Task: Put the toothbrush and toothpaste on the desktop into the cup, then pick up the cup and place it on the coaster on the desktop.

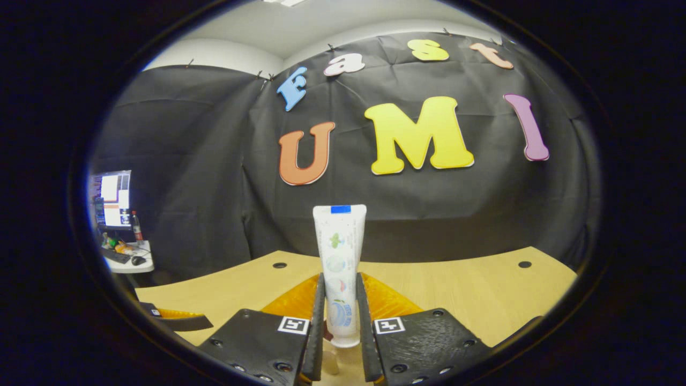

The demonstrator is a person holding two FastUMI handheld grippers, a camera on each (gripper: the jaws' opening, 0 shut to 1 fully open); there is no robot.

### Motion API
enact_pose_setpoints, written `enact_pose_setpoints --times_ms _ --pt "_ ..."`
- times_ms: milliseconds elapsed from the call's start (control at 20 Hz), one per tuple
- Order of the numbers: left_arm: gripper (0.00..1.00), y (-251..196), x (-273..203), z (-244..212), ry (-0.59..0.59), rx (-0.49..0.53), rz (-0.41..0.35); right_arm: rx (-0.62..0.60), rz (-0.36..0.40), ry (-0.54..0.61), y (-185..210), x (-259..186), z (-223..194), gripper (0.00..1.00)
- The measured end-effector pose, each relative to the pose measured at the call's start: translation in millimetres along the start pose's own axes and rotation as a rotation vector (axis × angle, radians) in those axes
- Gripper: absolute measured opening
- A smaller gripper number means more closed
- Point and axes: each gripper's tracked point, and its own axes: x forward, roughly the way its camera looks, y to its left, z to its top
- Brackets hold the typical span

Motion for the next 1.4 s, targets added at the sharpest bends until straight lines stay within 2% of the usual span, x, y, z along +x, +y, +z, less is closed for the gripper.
enact_pose_setpoints --times_ms 100,150,350,450,500,600,650,700,850,1150,1250,1400 --pt "0.98 -1 0 -1 0.003 -0.001 0.000 0.001 -0.001 0.002 0 -1 0 0.32" --pt "0.98 -1 -1 -1 0.004 -0.002 -0.001 0.004 0.001 0.002 0 -1 -1 0.30" --pt "0.98 -3 -1 -3 0.011 -0.004 -0.005 0.002 0.017 0.004 5 -4 -2 0.30" --pt "0.98 -3 -1 -3 0.013 -0.005 -0.007 0.004 0.013 0.001 2 -6 0 0.38" --pt "0.98 -4 -1 -3 0.012 -0.005 -0.006 0.009 0.008 -0.005 -1 -7 3 0.38" --pt "0.98 -5 -1 -5 0.016 -0.003 -0.007 0.022 0.010 -0.012 -2 -11 7 0.45" --pt "0.98 -6 0 -4 0.019 -0.003 -0.008 0.023 0.006 -0.012 -5 -11 5 0.53" --pt "0.98 -6 0 -5 0.024 -0.004 -0.009 0.024 0.004 -0.010 -7 -14 7 0.55" --pt "0.98 -10 1 -6 0.033 -0.010 -0.014 0.034 0.003 -0.006 -13 -21 8 0.73" --pt "0.99 -19 10 -7 0.058 0.008 -0.027 -0.029 0.014 -0.021 -25 -44 15 0.94" --pt "0.98 -20 12 -9 0.075 0.015 -0.026 -0.057 0.000 -0.046 -34 -57 22 0.94" --pt "0.98 -31 17 -13 0.106 0.014 -0.038 -0.068 0.021 -0.072 -41 -81 28 0.94"
